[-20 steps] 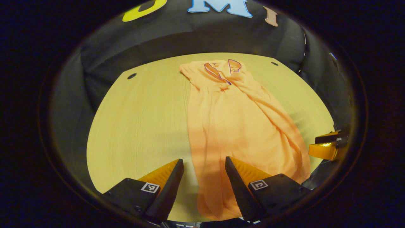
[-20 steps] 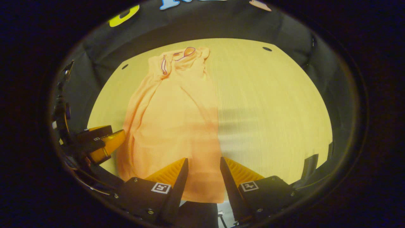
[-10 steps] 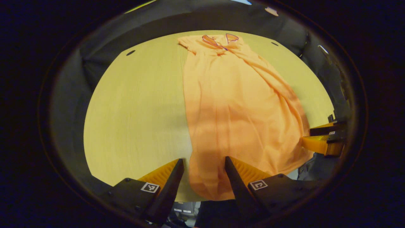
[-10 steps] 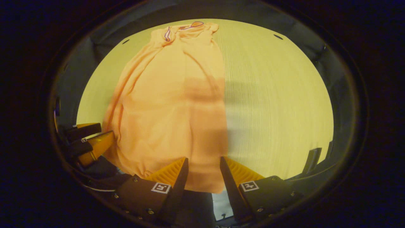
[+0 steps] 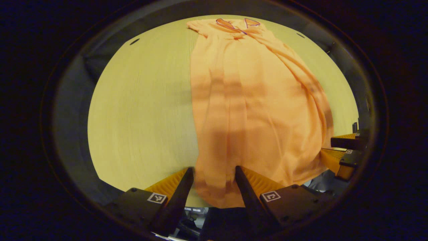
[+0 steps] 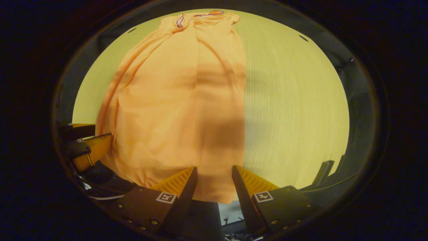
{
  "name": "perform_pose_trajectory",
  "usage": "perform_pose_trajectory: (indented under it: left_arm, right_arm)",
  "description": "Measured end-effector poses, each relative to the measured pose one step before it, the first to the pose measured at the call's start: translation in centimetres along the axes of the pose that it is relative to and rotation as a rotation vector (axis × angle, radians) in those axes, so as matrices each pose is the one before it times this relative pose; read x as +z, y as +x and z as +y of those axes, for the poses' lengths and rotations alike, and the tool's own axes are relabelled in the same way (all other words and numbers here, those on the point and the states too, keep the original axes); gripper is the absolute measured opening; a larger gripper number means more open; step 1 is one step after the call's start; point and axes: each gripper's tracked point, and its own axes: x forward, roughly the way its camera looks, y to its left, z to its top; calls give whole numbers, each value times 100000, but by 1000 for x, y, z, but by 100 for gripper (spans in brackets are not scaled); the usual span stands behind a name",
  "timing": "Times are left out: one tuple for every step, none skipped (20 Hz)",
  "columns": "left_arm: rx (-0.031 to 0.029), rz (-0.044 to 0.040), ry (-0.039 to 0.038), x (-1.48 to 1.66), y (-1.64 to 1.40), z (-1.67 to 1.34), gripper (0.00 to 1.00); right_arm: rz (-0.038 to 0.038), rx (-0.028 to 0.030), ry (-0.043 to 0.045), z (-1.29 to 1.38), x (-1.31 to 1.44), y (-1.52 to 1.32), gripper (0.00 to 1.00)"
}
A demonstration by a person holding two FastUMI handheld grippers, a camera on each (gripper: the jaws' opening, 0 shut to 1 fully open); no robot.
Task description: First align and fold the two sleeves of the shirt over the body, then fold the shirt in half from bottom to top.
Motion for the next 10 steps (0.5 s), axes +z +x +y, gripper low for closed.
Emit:
perform_pose_trajectory:
  left_arm:
    - [-947, 1876, -1799, 96, 89, -36, 86]
    - [-1460, 1404, -1963, -27, 61, -3, 87]
    - [-681, 977, -1835, 45, -179, 106, 87]
    - [-241, 851, 214, -304, -200, 58, 87]
    - [229, 365, 1243, -113, -247, 88, 87]
    - [-180, 386, 332, -28, -275, 34, 87]
    - [27, 880, 606, 14, -398, 76, 85]
    - [-814, -383, 547, 304, 254, -322, 84]
    - [-281, 354, 304, 94, -76, -244, 72]
    - [-96, 572, 1427, 75, 166, -397, 59]
  right_arm:
    - [1695, 195, 424, 9, -2, -86, 69]
    - [928, 8, 292, 53, -18, 126, 70]
    - [614, 43, 293, -2, 127, -109, 70]
    - [517, -6, 429, 44, -54, 60, 71]
    - [146, 31, 178, 11, 40, -38, 71]
    - [297, -43, 14, 49, 79, 62, 71]
    - [107, 117, -257, 6, 53, 13, 71]
    - [635, 187, -512, -3, -20, -128, 70]
    - [-1429, -56, 2325, -56, 450, 173, 70]
    - [81, 281, 1883, 156, 30, 5, 46]
